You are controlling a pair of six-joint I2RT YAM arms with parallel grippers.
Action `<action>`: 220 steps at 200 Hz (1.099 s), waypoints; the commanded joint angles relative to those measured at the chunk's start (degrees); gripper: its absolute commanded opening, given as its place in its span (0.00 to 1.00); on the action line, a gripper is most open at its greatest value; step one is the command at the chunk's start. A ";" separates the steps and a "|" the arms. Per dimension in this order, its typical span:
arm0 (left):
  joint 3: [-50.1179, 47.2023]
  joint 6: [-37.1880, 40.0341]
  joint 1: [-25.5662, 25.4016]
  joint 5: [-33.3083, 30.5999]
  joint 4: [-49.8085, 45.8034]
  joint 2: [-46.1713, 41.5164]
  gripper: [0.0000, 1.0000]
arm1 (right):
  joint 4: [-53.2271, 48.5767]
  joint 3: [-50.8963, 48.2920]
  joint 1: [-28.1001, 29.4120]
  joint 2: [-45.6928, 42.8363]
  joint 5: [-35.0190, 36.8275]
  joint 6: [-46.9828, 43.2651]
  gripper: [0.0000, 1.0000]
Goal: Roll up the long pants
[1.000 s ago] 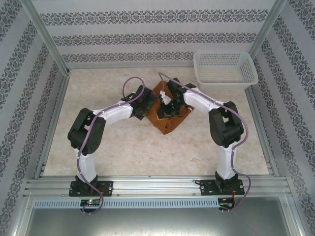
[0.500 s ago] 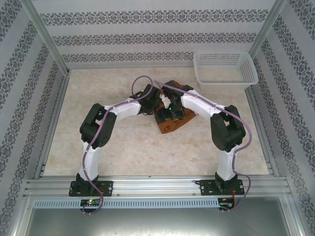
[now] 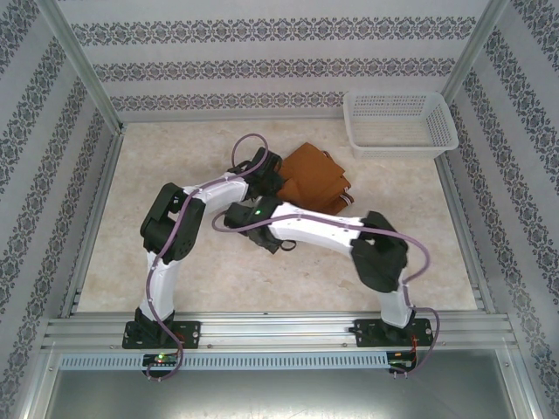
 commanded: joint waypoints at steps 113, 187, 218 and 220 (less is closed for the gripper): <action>-12.81 -2.52 -0.79 3.91 -2.83 -13.35 0.00 | 20.89 -8.14 -15.06 4.86 9.08 -17.94 0.00; -4.85 1.72 4.96 0.31 -8.55 -14.25 1.00 | 23.58 -18.24 -17.40 -7.99 -10.07 -11.28 0.00; -1.30 3.05 7.71 -0.63 -10.70 -13.18 1.00 | 22.94 -19.48 -19.39 -12.50 -18.67 -10.46 0.00; -1.19 3.11 7.89 -0.66 -10.64 -13.20 1.00 | 22.80 -19.48 -19.59 -12.67 -19.11 -10.36 0.00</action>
